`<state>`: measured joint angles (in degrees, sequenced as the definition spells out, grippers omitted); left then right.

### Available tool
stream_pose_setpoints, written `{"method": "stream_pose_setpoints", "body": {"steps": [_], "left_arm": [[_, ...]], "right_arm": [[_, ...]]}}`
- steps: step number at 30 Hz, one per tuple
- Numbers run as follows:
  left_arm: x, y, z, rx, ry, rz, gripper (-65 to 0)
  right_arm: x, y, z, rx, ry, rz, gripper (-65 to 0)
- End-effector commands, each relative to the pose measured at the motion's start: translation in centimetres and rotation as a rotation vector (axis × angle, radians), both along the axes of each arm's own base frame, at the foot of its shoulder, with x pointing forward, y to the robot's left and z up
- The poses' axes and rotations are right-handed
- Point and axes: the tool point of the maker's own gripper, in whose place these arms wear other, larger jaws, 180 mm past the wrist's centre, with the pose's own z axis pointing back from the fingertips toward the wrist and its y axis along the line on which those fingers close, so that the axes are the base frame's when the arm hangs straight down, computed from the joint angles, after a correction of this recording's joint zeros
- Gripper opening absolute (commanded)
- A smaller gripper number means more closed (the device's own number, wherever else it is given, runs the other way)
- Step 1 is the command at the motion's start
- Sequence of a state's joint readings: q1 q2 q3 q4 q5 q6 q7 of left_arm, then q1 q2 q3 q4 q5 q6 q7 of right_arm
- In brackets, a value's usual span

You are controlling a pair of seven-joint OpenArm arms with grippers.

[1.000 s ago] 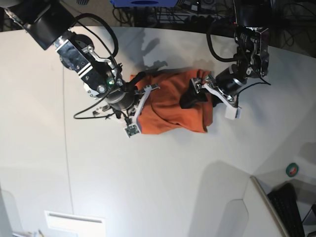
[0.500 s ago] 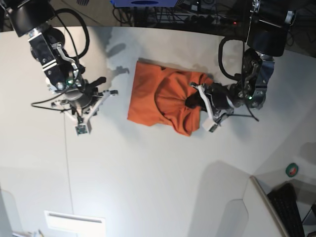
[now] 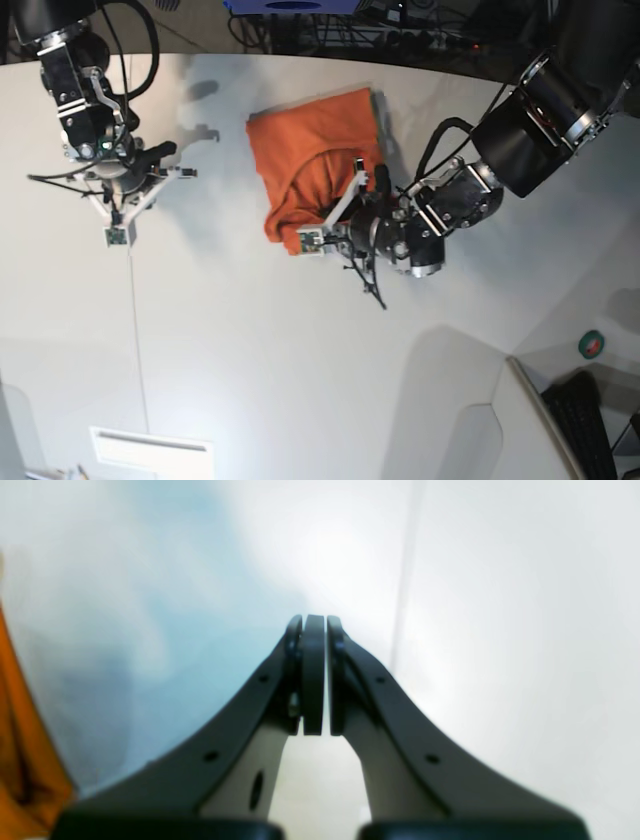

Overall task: Layout the t-shirt on the table in an organized manner, then fold the t-shirt properly
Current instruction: 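Grasp the other end with the left gripper and fold it over the bundle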

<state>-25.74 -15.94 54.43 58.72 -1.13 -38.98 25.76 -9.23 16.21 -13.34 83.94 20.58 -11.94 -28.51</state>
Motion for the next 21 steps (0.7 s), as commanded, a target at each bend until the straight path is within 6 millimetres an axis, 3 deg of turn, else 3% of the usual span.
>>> {"method": "stream_pose_setpoints", "body": {"steps": [1,7,14,21], "left_arm": [[-1.5,-0.8,-0.8,0.025,0.028,-0.047,-65.0],[-1.1,-5.2,0.5,-0.056,-0.01,-0.103,-65.0],[-0.4,-6.7,1.1,-0.066,-0.059,-0.147,-65.0],[1.2,-8.7,2.8,-0.098,-0.096,-0.162,-65.0]], "right_arm": [[0.9,-0.4,0.9,-0.004,-0.038,-0.008,-65.0],[0.5,-1.3,0.7,-0.009,-0.031,-0.033,-65.0],[-0.1,-0.7,0.3,-0.001,-0.018,-0.024,-65.0],[-3.6,-0.4,-1.5,0.004,0.056,-0.024,-65.0]]}}
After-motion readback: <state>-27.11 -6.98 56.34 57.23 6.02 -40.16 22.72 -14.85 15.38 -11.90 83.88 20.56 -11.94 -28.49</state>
